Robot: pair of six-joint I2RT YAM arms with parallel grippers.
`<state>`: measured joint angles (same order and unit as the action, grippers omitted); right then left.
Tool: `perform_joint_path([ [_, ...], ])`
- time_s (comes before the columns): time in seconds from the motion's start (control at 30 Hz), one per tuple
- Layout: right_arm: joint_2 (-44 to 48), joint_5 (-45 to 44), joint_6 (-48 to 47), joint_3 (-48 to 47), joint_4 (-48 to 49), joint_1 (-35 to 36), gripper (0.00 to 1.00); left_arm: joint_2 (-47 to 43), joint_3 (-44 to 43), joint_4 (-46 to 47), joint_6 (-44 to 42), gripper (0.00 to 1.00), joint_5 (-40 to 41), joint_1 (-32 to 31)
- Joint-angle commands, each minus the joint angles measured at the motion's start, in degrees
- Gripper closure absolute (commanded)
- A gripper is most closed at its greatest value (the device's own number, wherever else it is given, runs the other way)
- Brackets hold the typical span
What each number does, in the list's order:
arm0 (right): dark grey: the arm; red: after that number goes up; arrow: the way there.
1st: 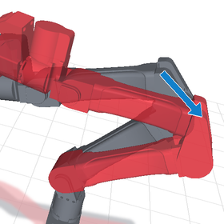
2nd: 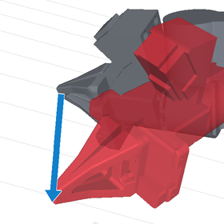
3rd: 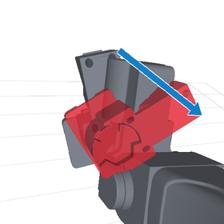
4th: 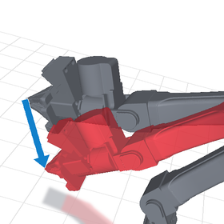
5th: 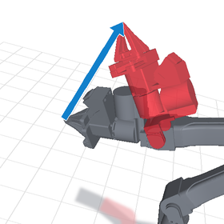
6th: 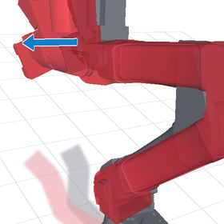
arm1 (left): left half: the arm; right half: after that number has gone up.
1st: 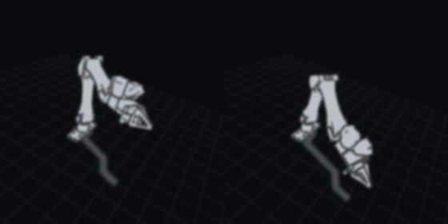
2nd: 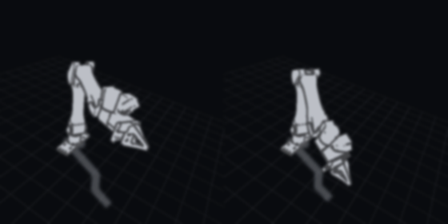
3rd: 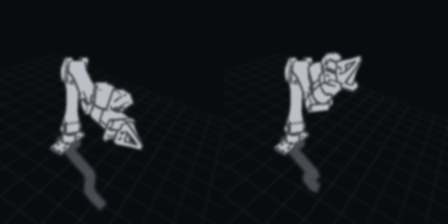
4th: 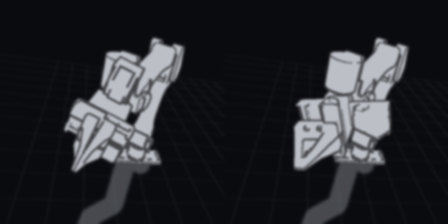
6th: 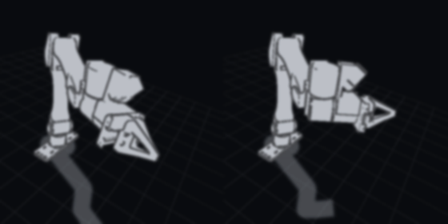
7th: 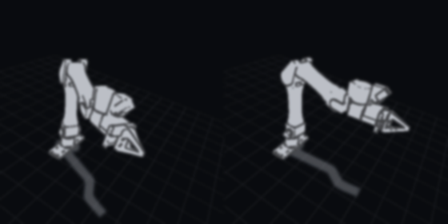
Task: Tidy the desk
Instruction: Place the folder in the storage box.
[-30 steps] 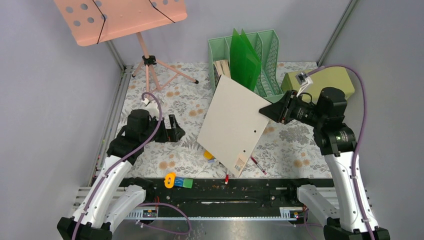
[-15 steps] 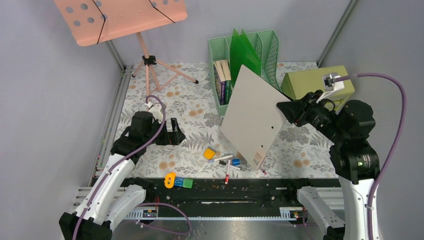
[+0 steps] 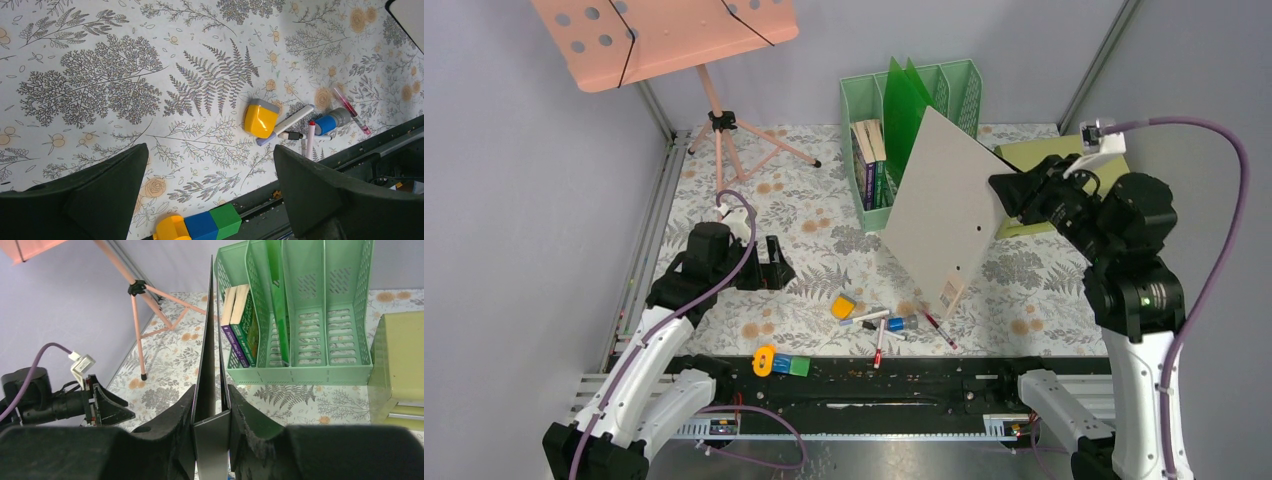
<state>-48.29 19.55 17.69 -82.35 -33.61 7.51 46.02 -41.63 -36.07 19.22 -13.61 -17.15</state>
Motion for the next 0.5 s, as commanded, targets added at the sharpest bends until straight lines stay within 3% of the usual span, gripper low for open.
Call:
perform_joint_path([
  [0.0, -2.73, -1.28, 0.01, -3.06, 8.62, 0.23, 1.0, 0.29, -0.03, 2.94, -1.04, 0.01, 0.21, -0.17],
  [0.47, -13.46, -2.92, -0.76, -12.38, 15.6, 0.26, 1.0, 0.82, -0.04, 3.02, -1.03, 0.01, 0.31, -0.16],
])
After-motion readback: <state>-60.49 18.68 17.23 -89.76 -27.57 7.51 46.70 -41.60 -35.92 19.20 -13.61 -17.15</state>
